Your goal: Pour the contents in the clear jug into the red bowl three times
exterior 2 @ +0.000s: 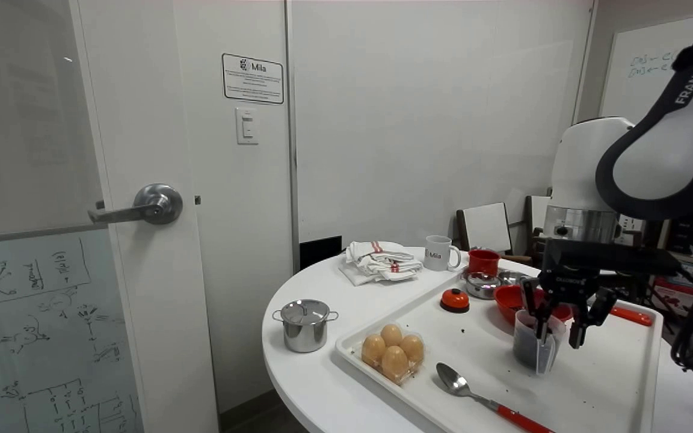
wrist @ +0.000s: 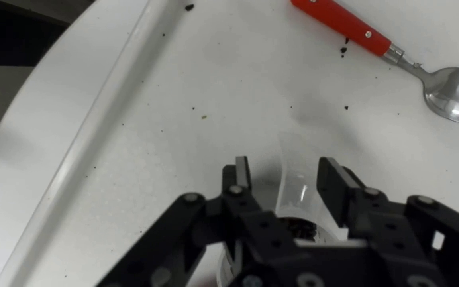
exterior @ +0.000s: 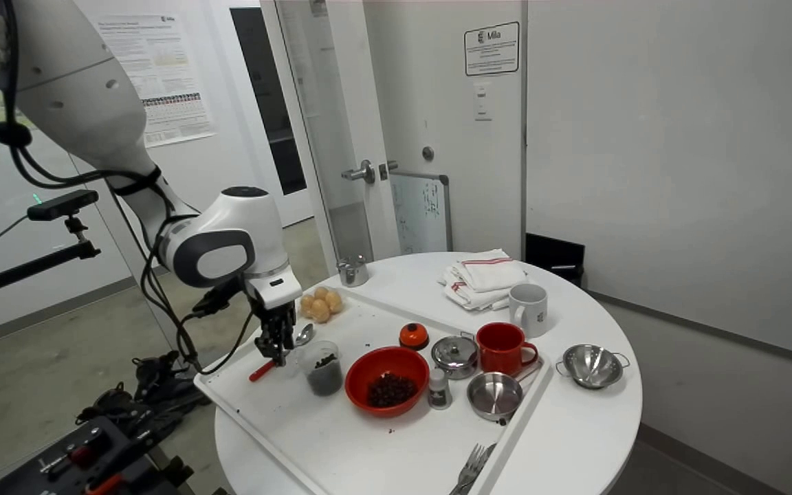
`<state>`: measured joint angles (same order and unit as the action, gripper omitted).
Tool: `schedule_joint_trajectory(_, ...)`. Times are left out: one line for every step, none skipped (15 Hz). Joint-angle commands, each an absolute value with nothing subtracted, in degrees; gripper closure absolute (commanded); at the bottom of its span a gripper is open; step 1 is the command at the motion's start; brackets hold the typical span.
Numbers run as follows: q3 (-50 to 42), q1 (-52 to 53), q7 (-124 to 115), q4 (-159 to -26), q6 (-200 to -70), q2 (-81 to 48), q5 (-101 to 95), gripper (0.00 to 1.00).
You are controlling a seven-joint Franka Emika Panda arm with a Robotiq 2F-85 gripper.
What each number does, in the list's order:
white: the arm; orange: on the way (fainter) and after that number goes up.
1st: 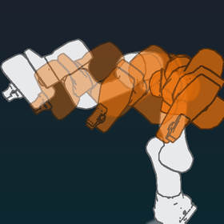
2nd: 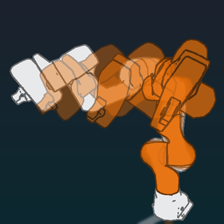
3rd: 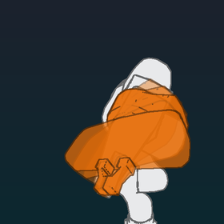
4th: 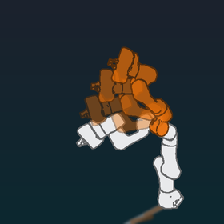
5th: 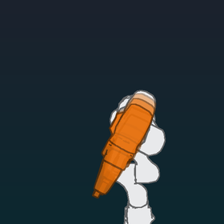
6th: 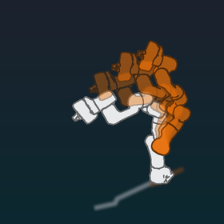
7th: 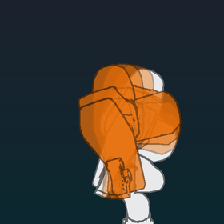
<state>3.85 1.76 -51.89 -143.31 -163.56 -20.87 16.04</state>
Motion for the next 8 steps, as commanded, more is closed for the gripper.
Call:
schedule_joint_trajectory(2.38,3.76,-50.20,-142.83,-163.67,-20.76,16.50,0.19)
schedule_joint_trajectory(2.10,4.14,-50.24,-142.62,-163.69,-20.92,16.20,0.10)
schedule_joint_trajectory(1.83,4.58,-50.31,-142.53,-163.67,-20.93,15.96,0.04)
schedule_joint_trajectory(1.91,4.72,-50.08,-142.45,-163.52,-20.86,16.04,0.01)
schedule_joint_trajectory(1.50,5.35,-50.59,-142.37,-163.80,-20.92,15.80,0.00)
schedule_joint_trajectory(0.93,6.13,-51.46,-142.17,-164.35,-21.20,15.51,0.00)
schedule_joint_trajectory(0.19,6.93,-52.10,-141.91,-164.52,-21.47,14.97,0.00)
schedule_joint_trajectory(-0.10,7.27,-52.05,-141.79,-164.57,-21.51,14.88,0.00)
